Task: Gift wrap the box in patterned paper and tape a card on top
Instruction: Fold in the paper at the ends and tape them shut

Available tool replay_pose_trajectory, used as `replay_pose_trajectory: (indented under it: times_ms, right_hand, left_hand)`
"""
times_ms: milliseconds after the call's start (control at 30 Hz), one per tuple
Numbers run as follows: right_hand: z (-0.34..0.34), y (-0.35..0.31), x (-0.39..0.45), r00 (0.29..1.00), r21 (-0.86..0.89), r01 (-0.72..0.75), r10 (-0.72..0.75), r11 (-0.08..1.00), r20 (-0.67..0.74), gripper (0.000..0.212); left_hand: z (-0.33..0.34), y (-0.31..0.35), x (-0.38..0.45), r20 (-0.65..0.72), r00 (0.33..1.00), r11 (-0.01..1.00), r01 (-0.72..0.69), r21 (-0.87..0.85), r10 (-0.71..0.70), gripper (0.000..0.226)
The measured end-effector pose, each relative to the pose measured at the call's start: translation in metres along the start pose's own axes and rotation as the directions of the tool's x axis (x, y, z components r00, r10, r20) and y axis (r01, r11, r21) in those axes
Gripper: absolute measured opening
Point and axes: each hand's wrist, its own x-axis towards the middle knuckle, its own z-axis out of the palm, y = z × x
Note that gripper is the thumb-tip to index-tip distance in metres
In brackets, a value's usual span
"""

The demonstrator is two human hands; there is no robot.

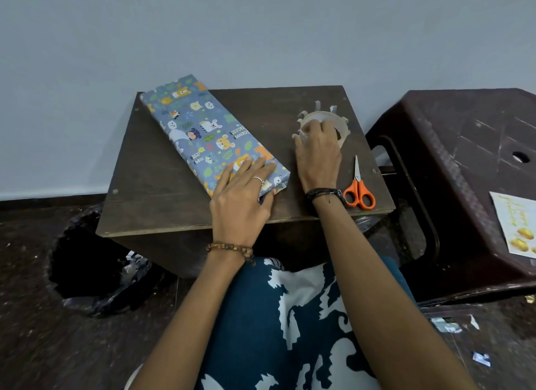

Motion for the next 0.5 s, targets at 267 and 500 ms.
replay_pose_trajectory:
  times_ms: [267,500]
  right_hand:
    - [0.0019,-0.0008,-0.0007,0.995,-0.077,0.057,-0.063,0.995,-0.078,0.021]
    - [-0.0063,0.0028,0.0005,0.999,-0.066,0.03,-0.032,0.997,-0.027,0.03]
  left_hand:
    - [0.0002,0.0001,0.0013,-0.003,1.0,1.0,-0.008,0.009,0.008,0.04]
    - [0.0001,0.0013,0.0008,0.017,1.0,1.0,0.019,0.003,-0.019,0.039]
